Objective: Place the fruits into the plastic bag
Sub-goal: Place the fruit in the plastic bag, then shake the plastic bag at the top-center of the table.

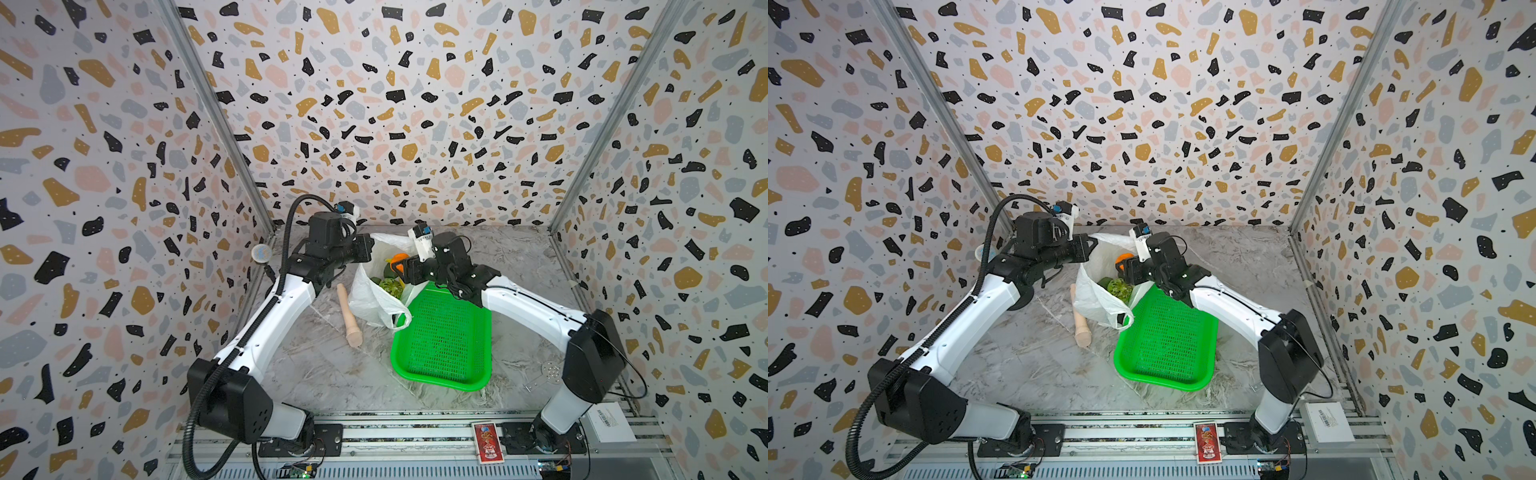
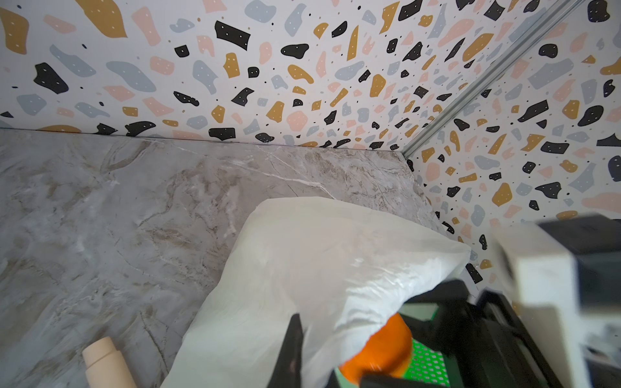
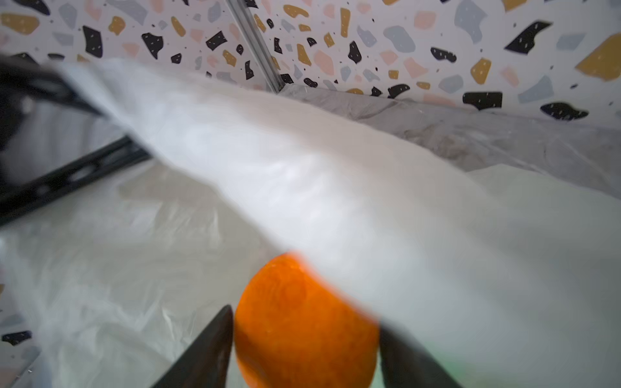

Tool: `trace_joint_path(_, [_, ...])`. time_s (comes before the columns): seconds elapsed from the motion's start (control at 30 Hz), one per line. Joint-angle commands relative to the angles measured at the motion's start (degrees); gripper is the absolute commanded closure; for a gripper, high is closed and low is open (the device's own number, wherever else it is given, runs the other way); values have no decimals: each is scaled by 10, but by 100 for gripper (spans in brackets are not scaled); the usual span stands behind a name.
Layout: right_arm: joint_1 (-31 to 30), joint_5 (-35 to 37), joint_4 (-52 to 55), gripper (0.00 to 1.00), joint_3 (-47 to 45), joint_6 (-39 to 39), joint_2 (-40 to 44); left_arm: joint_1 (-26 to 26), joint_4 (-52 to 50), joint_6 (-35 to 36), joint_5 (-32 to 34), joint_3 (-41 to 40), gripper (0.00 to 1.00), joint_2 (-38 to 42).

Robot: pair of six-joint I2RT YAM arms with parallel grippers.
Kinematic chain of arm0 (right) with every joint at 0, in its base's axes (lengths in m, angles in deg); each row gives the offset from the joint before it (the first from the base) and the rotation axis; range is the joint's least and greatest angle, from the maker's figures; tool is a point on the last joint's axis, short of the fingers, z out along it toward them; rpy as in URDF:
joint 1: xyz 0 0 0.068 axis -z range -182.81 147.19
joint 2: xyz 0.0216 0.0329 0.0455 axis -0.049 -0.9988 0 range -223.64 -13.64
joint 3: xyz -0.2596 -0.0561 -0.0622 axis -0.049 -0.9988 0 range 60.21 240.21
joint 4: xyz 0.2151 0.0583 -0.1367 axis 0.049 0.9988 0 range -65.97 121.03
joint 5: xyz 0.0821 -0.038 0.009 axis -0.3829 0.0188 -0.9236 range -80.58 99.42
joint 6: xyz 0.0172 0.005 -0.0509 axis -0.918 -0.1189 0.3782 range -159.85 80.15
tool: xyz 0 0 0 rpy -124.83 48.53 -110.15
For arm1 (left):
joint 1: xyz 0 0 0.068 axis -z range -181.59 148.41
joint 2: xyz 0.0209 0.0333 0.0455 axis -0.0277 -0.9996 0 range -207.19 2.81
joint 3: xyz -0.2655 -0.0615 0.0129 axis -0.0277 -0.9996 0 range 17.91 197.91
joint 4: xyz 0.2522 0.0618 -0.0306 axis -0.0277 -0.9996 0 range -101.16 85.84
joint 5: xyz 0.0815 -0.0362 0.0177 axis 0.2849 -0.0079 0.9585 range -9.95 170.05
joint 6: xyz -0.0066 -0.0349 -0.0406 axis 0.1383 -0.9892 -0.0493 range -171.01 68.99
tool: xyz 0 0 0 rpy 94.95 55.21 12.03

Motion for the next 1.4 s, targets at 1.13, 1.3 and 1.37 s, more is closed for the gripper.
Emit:
trace_joint_path(1.13, [54, -131, -84, 35, -214, -82, 107, 0, 10, 13, 9, 2, 100, 4])
trace_joint_path(1.3, [54, -160, -118, 54, -193, -101, 66, 1, 10, 15, 16, 0, 100, 4])
trace_joint_path(1.37, [53, -175, -127, 68, -183, -108, 53, 0, 10, 16, 21, -1, 100, 2])
